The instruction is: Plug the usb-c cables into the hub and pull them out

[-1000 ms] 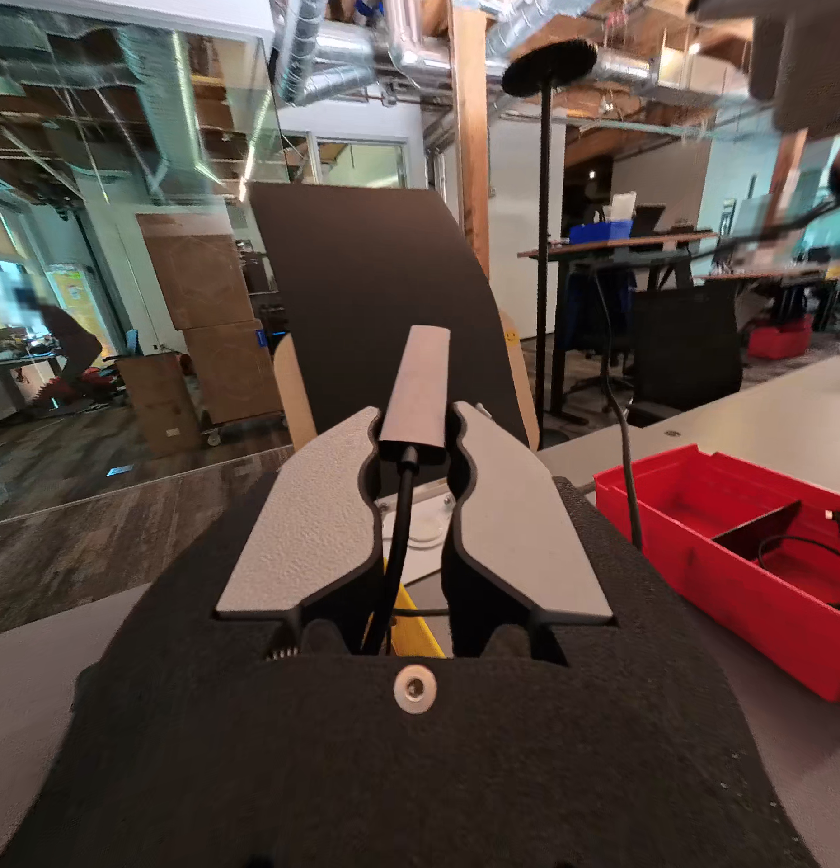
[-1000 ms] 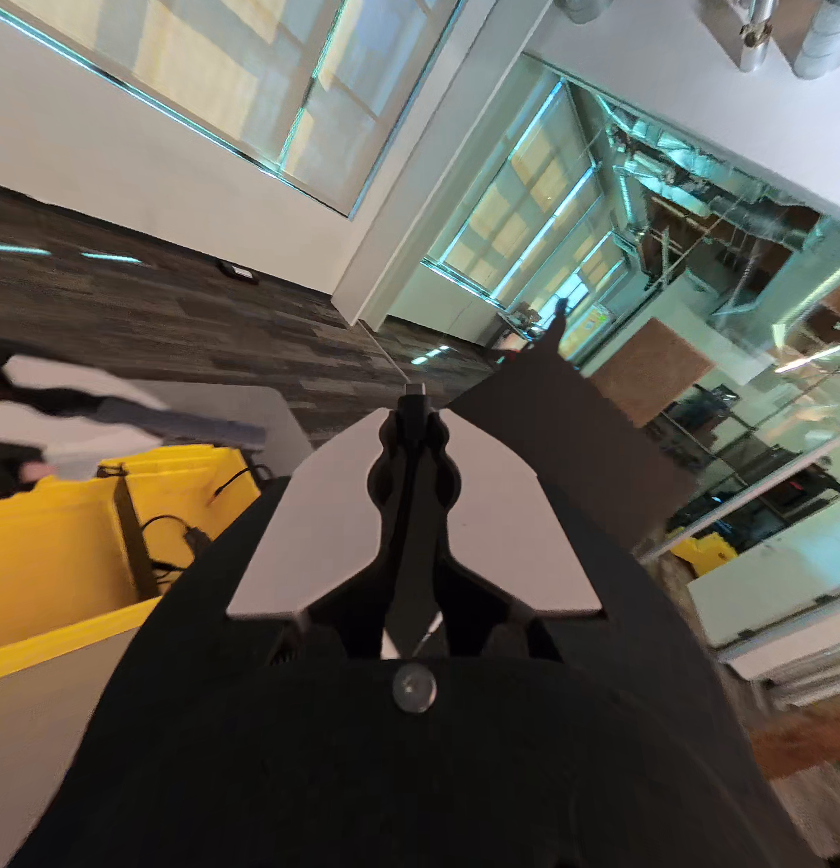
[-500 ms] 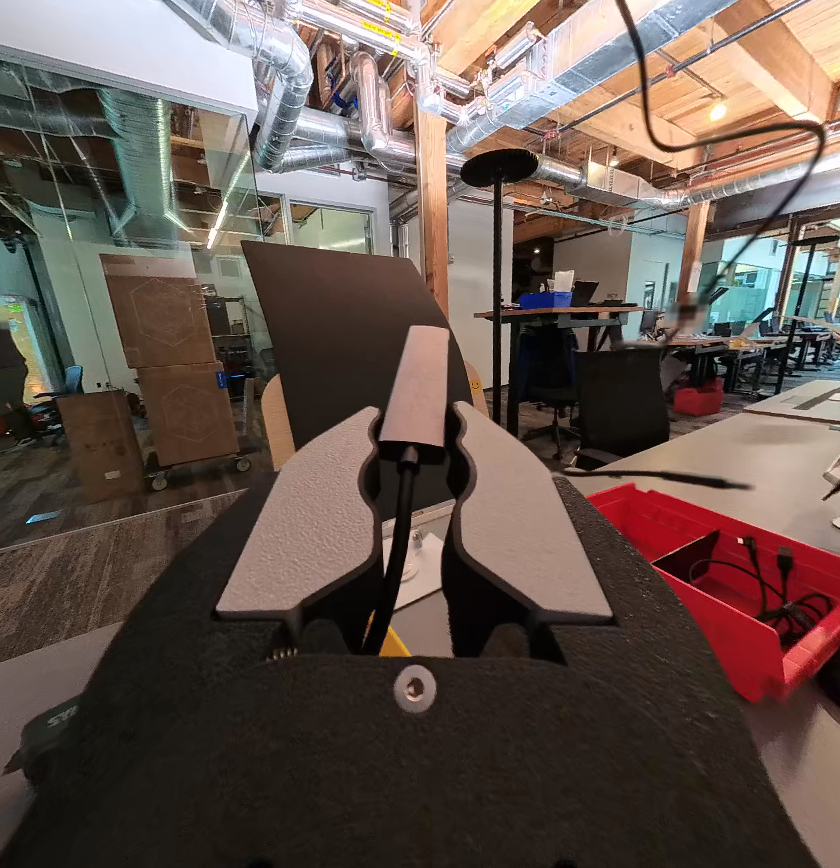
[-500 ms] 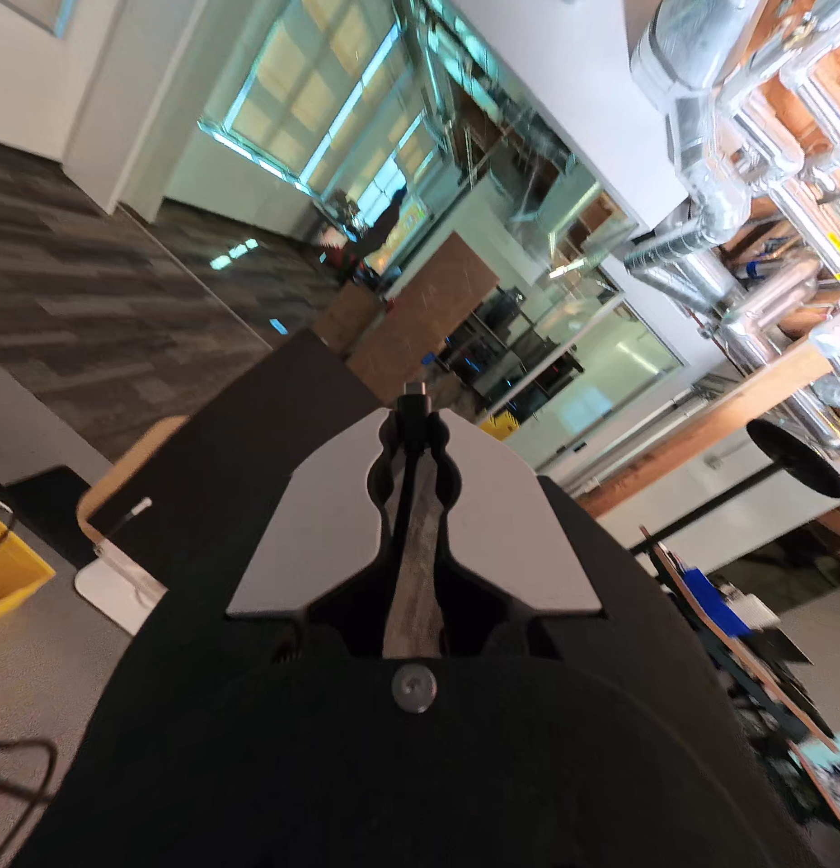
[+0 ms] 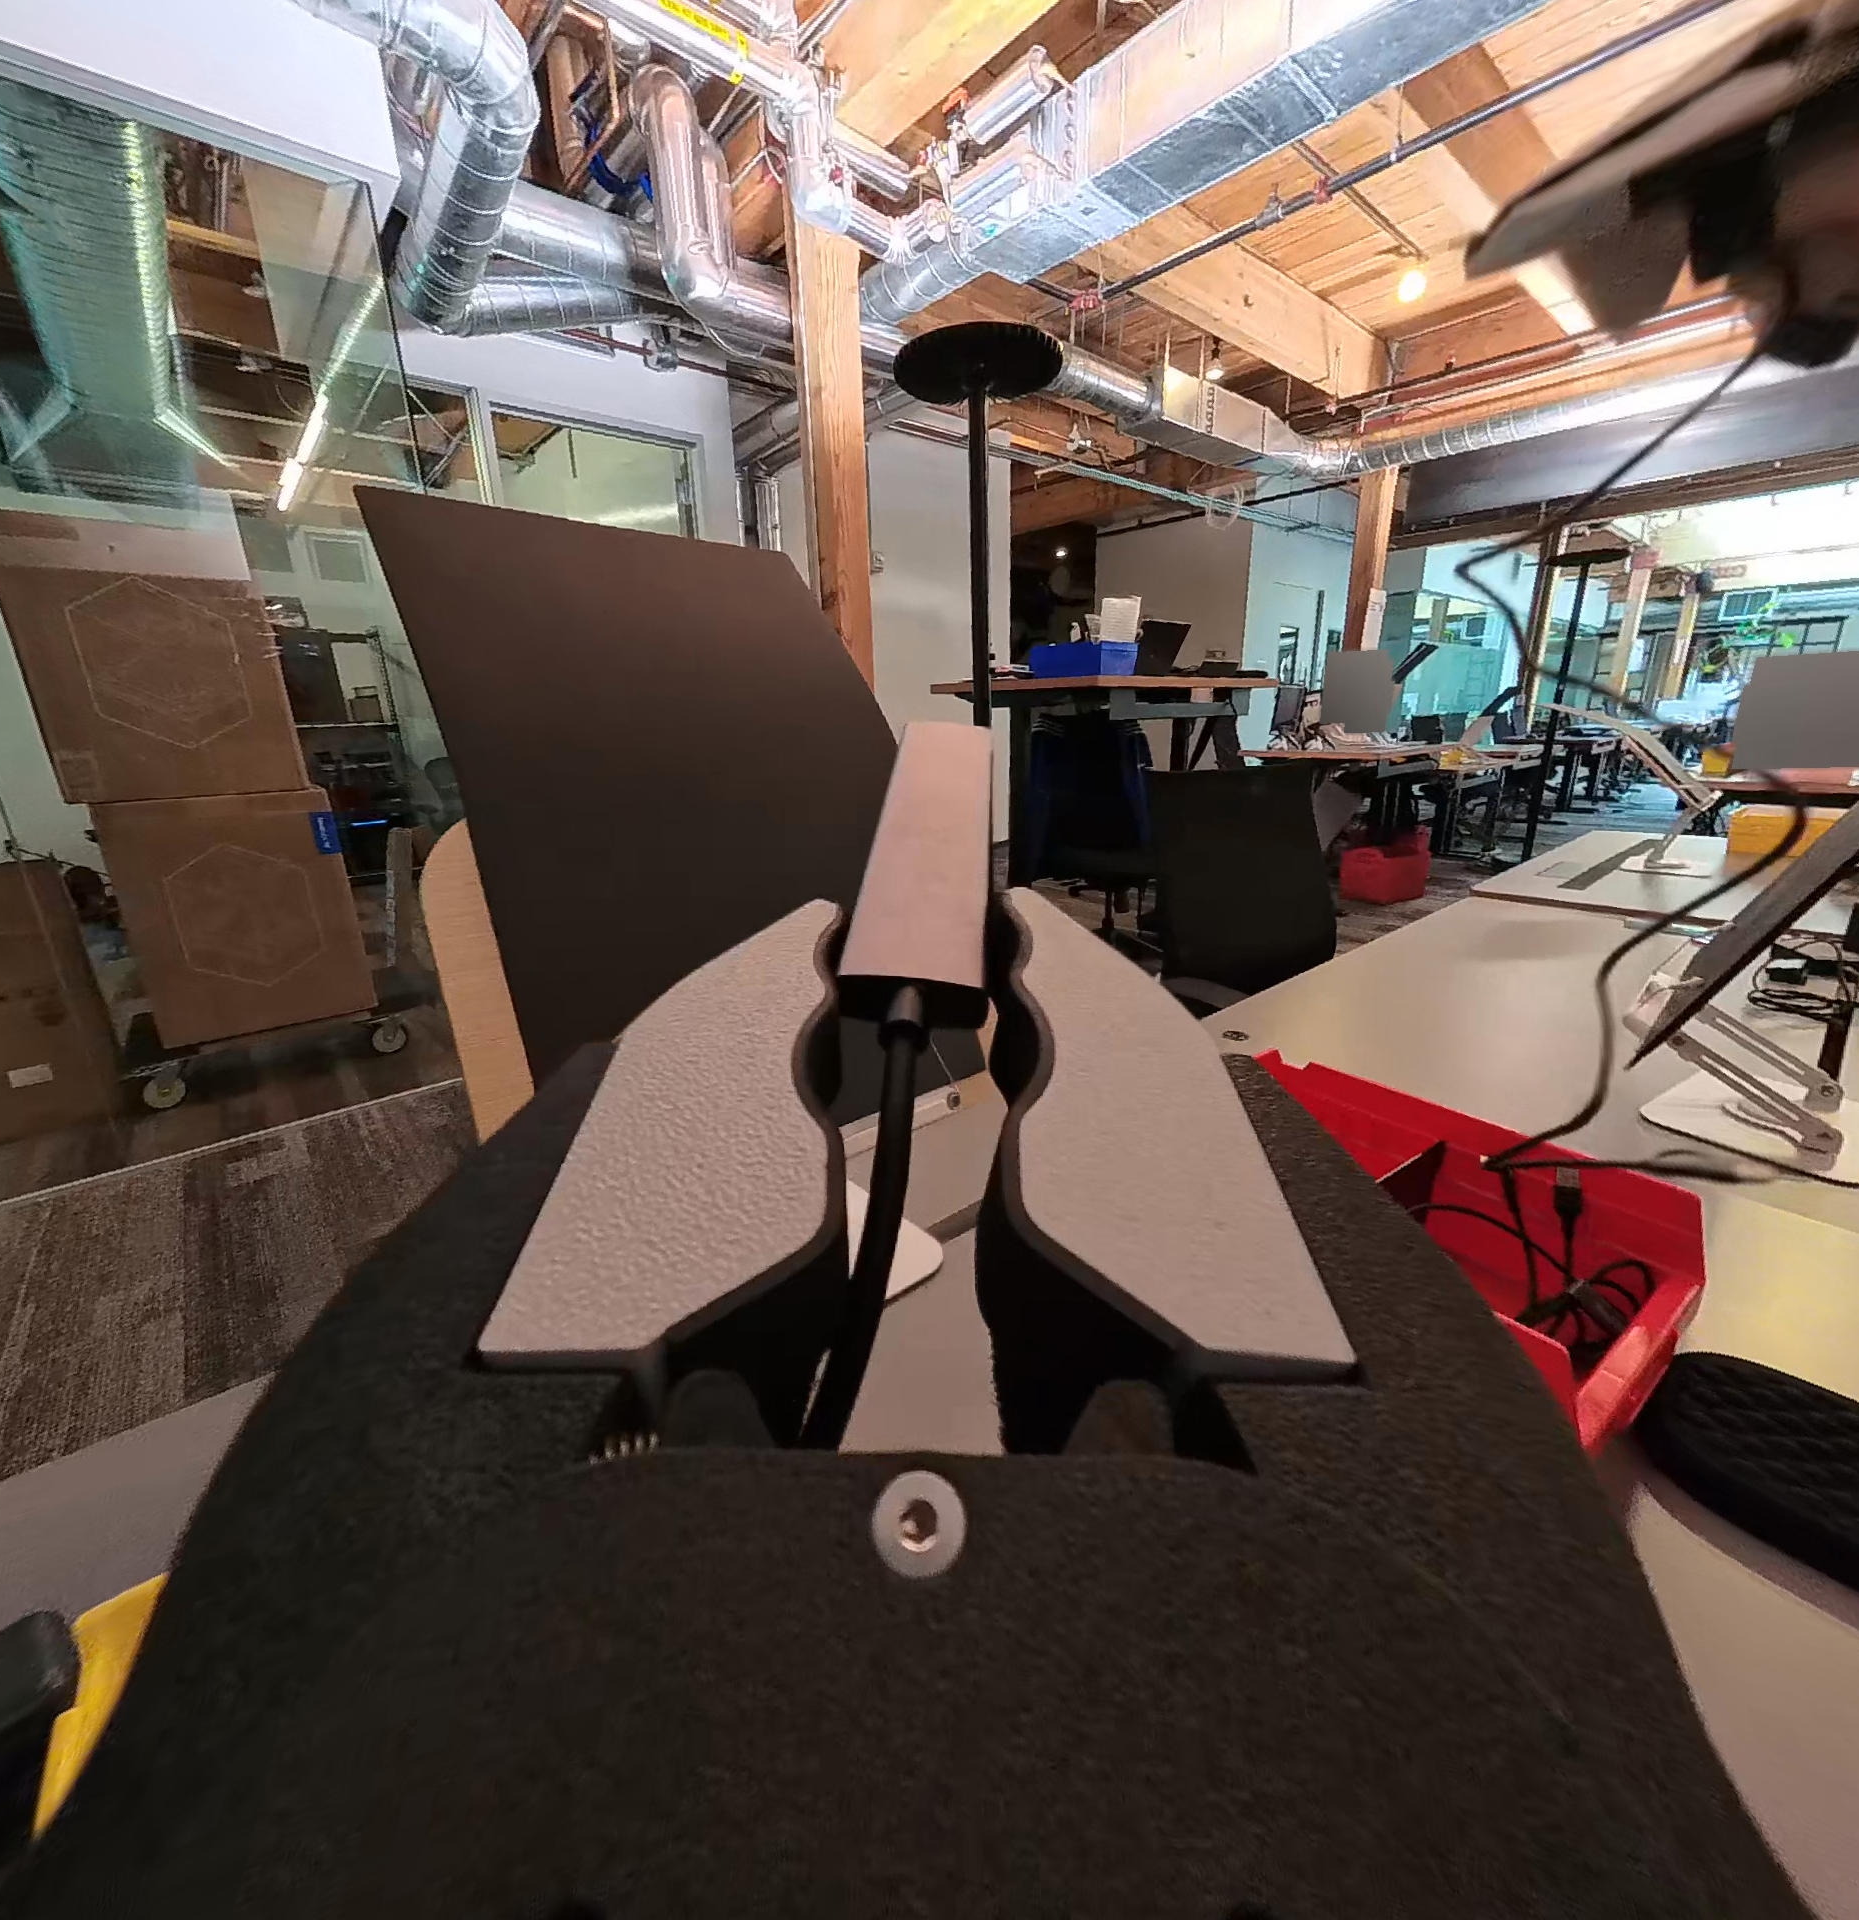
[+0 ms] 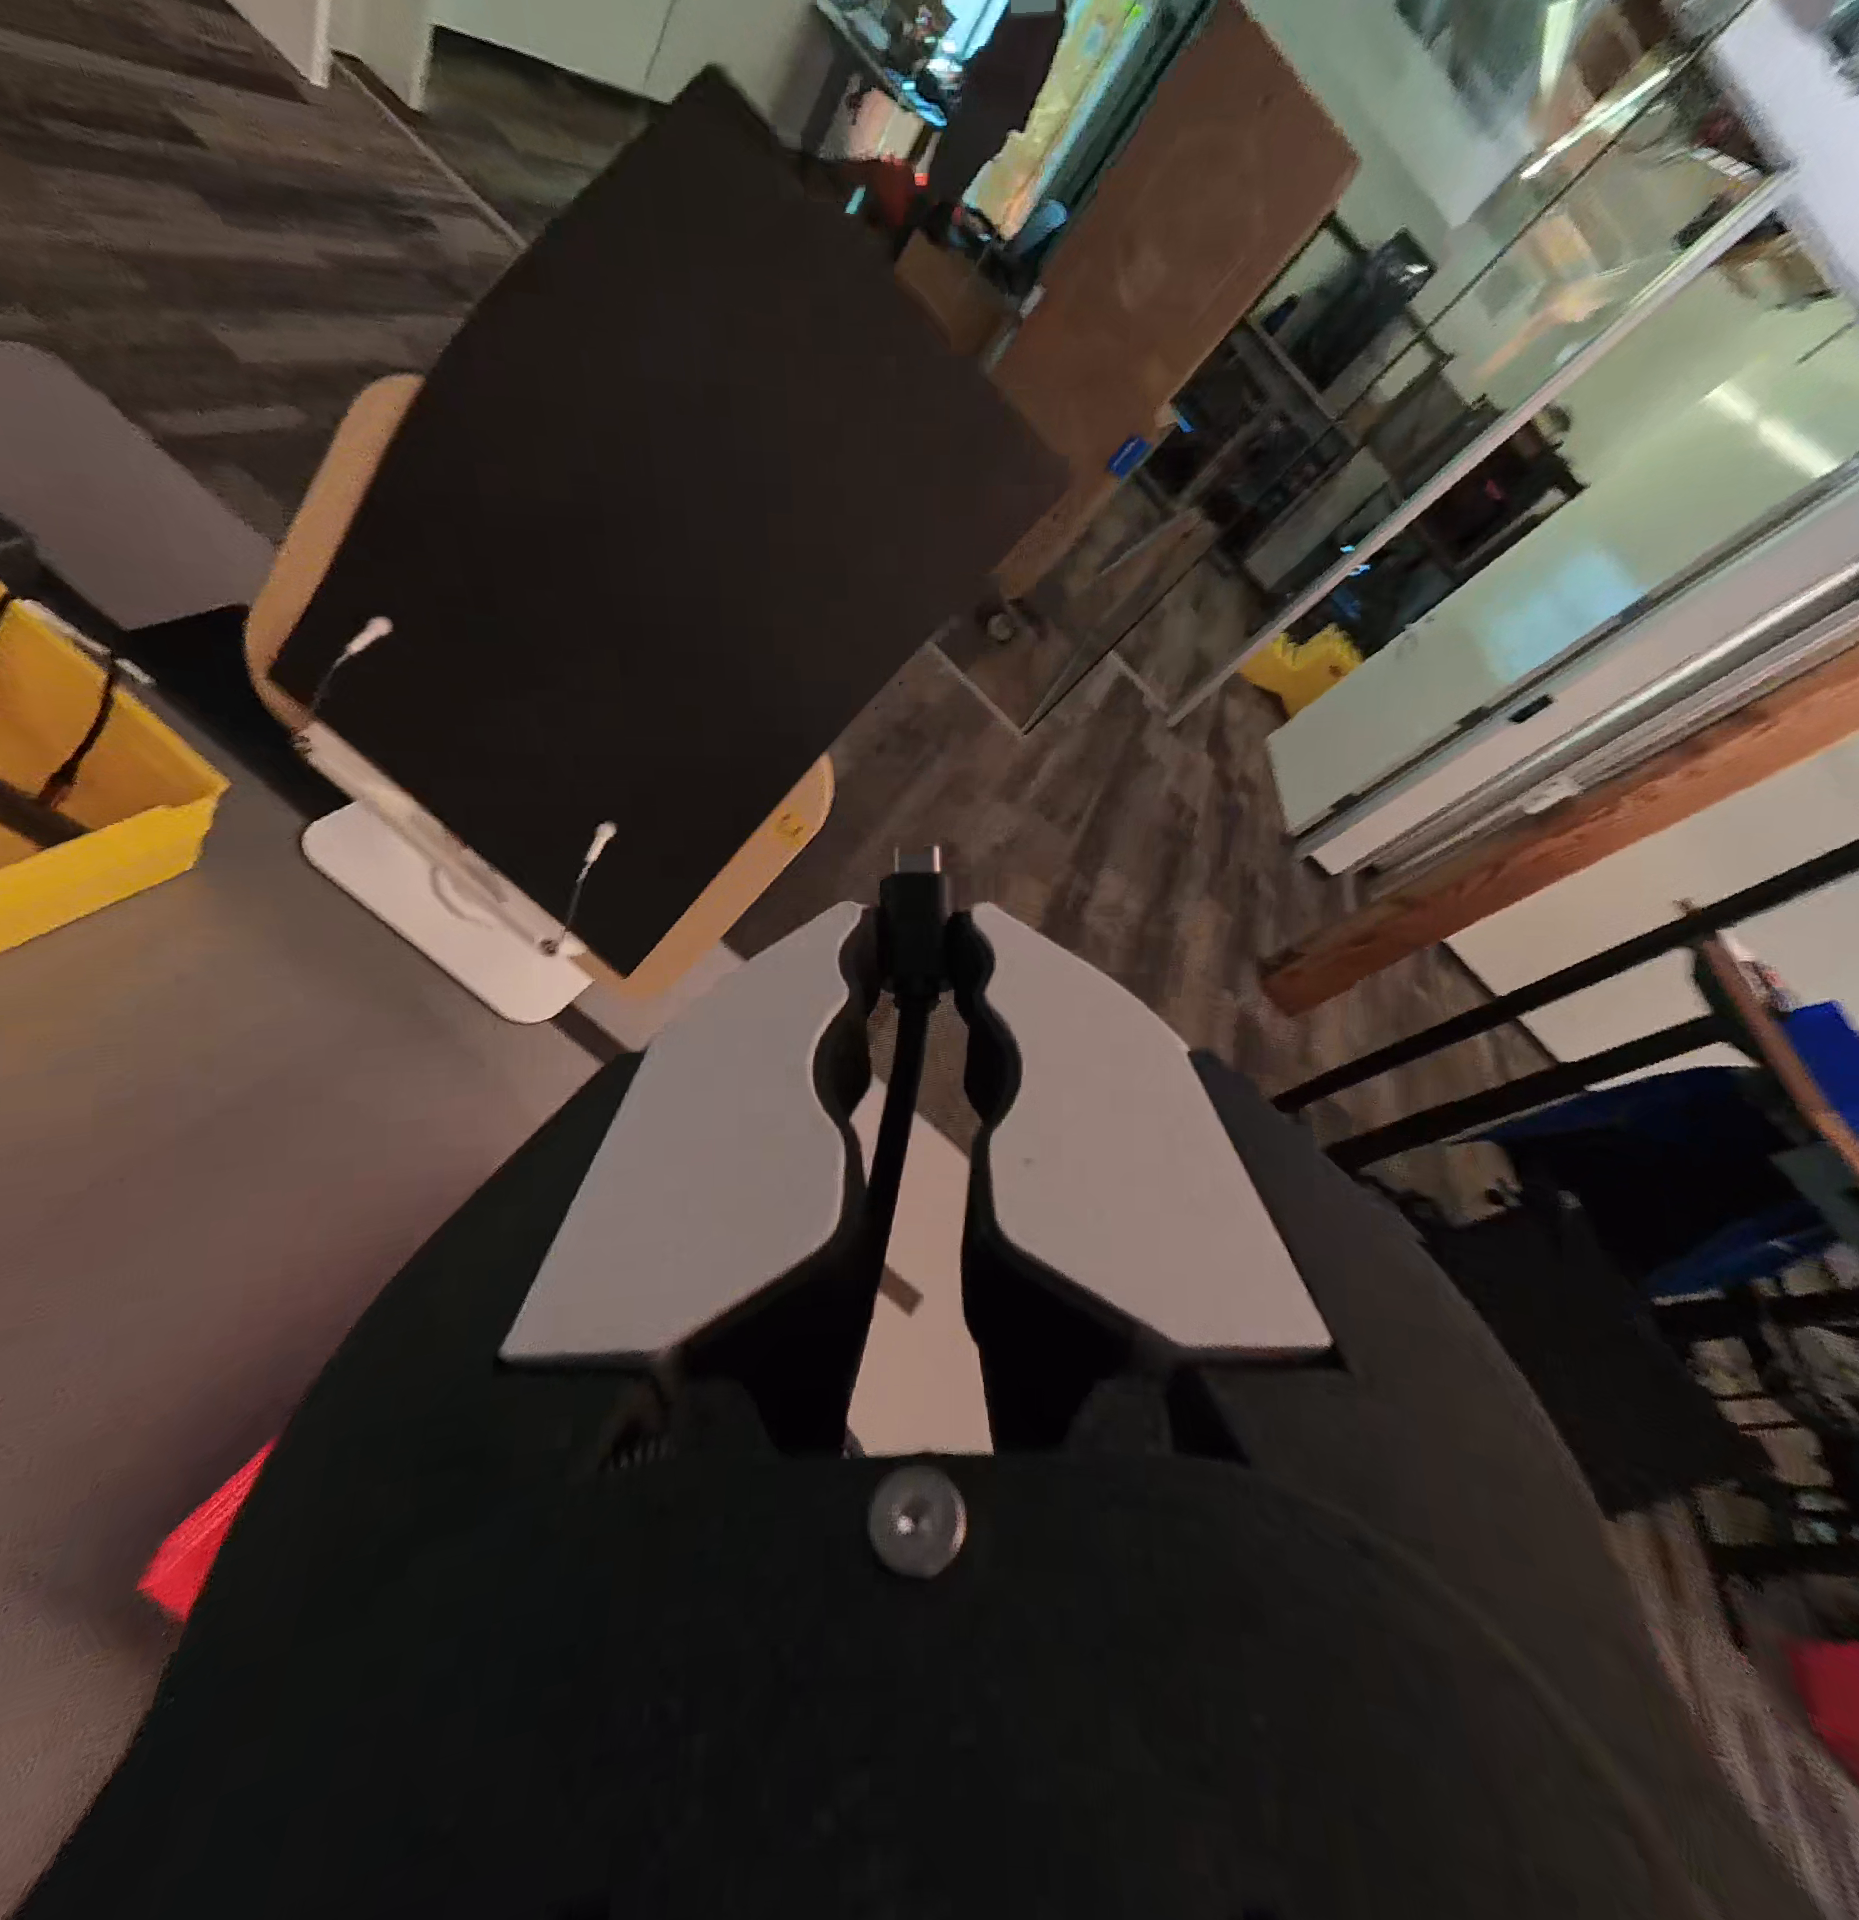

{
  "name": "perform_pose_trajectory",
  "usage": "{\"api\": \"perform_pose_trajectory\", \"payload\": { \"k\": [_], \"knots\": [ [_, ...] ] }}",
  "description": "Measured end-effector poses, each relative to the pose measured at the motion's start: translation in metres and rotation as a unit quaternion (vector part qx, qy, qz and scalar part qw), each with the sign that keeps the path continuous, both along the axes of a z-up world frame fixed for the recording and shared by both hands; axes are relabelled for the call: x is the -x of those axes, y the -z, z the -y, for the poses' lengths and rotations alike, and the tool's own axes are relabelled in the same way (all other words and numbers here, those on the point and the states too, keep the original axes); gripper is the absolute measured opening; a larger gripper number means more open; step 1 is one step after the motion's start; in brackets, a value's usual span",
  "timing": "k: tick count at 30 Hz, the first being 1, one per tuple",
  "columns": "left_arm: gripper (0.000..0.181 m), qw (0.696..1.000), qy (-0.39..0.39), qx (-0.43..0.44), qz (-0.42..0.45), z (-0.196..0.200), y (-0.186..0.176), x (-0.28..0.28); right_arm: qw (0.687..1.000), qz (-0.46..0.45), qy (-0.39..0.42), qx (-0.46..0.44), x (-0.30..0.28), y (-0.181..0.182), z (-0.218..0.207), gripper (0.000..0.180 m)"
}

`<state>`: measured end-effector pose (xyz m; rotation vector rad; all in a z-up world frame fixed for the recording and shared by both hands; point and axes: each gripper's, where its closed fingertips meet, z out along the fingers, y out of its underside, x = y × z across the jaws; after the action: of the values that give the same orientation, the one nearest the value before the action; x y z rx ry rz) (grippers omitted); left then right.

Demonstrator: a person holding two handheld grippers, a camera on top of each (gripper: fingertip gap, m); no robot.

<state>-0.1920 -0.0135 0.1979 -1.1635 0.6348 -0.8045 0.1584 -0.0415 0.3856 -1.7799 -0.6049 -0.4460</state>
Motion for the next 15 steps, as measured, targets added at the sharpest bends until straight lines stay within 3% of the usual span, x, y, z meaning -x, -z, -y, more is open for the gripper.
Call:
{"api": "perform_pose_trajectory", "payload": {
  "k": [7, 15],
  "knots": [
    [0.024, 1.000, 0.006, -0.001, -0.011, 0.002, 0.002, -0.006, 0.991, -0.018, -0.060, 0.118, -0.017, 0.139, 0.004, 0.014],
    [0.024, 1.000, 0.019, 0.001, -0.020, 0.004, 0.005, -0.013, 0.938, -0.121, -0.141, 0.293, -0.018, 0.359, 0.040, 0.015]
  ]
}}
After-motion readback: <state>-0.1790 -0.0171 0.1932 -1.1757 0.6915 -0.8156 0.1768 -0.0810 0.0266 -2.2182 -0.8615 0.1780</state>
